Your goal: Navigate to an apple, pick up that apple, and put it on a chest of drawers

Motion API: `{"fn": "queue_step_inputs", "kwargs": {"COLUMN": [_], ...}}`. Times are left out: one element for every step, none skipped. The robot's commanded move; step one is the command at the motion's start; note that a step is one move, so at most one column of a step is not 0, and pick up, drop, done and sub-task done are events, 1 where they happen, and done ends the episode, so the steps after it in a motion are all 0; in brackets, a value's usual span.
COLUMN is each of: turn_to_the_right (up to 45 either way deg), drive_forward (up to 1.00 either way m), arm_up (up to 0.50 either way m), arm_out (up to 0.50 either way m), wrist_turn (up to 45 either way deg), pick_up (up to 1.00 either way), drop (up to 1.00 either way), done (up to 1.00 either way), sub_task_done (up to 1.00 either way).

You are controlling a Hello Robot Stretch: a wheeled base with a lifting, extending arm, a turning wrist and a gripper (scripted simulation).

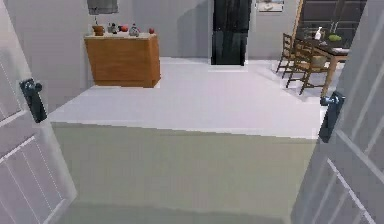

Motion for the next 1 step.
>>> {"fn": "queue_step_inputs", "kwargs": {"turn_to_the_right": [0.0], "drive_forward": [1.0], "arm_up": [0.0], "arm_out": [0.0], "wrist_turn": [0.0], "pick_up": [0.0], "drop": [0.0], "done": [0.0], "sub_task_done": [0.0]}}
